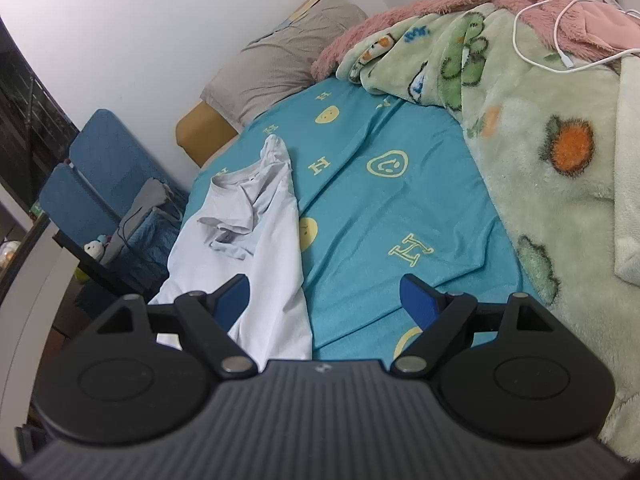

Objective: Fold clothes

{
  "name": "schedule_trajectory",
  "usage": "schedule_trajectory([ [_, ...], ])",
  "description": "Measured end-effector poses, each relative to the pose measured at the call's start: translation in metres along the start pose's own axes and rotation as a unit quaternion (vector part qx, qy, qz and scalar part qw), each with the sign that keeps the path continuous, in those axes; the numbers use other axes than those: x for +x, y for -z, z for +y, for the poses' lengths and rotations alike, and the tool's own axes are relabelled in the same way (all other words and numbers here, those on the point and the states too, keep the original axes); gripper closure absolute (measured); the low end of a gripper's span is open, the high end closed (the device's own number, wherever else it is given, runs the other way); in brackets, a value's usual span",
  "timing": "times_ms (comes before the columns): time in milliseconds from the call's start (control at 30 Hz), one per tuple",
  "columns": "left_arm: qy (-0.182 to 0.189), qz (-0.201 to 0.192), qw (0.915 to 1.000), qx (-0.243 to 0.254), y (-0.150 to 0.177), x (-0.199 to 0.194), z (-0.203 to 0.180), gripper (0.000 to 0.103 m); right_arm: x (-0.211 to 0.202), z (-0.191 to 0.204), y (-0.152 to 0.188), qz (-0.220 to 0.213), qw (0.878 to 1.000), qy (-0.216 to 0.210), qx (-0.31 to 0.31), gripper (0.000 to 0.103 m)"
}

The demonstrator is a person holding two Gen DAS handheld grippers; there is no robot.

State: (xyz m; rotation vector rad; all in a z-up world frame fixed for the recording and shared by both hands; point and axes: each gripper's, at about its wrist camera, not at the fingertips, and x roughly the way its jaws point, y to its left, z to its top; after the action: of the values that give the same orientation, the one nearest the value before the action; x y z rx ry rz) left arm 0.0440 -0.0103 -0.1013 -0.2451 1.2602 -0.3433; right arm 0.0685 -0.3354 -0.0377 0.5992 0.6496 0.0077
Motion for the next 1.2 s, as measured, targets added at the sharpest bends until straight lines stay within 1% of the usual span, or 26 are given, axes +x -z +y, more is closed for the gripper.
schedule_trajectory([
  [33,0.005,0.000,1.0000,-0.002,0.000,-0.001,0.001,0.086,0.000,0.001,0.000,0.001,1.000,-0.001,-0.001,0.019],
  [67,0.009,-0.001,0.9999,-0.005,0.000,-0.003,0.002,0.077,0.001,0.002,0.000,0.001,1.000,-0.001,-0.003,0.019],
  [100,0.011,-0.004,0.9999,-0.009,-0.001,-0.004,0.002,0.065,0.001,0.002,0.001,0.001,1.000,-0.002,-0.005,0.019],
  [167,0.012,-0.014,0.9998,-0.011,-0.003,-0.006,0.002,0.056,0.002,0.004,0.001,0.002,1.000,-0.003,-0.007,0.019],
  [233,0.013,-0.024,0.9995,-0.013,-0.006,-0.007,0.002,0.055,0.003,0.005,0.001,0.003,1.000,-0.003,-0.010,0.019],
  [333,0.011,-0.040,0.9991,-0.008,-0.010,-0.006,-0.001,0.050,0.003,0.006,0.002,0.006,1.000,-0.001,-0.013,0.019],
  [400,-0.007,-0.055,0.9984,0.007,-0.013,-0.002,-0.006,0.046,0.004,0.006,0.002,0.006,1.000,-0.001,-0.014,0.019],
  [500,-0.031,-0.064,0.9972,0.024,-0.015,0.006,-0.011,0.046,0.005,0.007,0.002,0.008,1.000,0.000,-0.017,0.019],
  [600,-0.047,-0.058,0.9966,0.037,-0.015,0.014,-0.014,0.046,0.007,0.008,0.003,0.011,1.000,0.004,-0.022,0.019],
  [733,-0.062,-0.039,0.9965,0.040,-0.014,0.020,-0.011,0.045,0.010,0.010,0.005,0.014,1.000,0.006,-0.025,0.019],
  [900,-0.091,-0.006,0.9952,0.033,-0.012,0.026,-0.002,0.045,0.012,0.012,0.007,0.017,0.999,0.008,-0.033,0.019],
  [1033,-0.109,0.003,0.9928,0.049,-0.009,0.021,-0.003,0.045,0.012,0.013,0.007,0.020,0.999,0.009,-0.037,0.019],
  [1100,-0.105,0.006,0.9934,0.045,-0.008,0.015,-0.001,0.045,0.012,0.014,0.008,0.020,0.999,0.009,-0.038,0.019],
  [1200,-0.072,-0.005,0.9972,0.022,-0.008,0.001,0.006,0.042,0.011,0.013,0.007,0.017,0.999,0.008,-0.034,0.019],
])
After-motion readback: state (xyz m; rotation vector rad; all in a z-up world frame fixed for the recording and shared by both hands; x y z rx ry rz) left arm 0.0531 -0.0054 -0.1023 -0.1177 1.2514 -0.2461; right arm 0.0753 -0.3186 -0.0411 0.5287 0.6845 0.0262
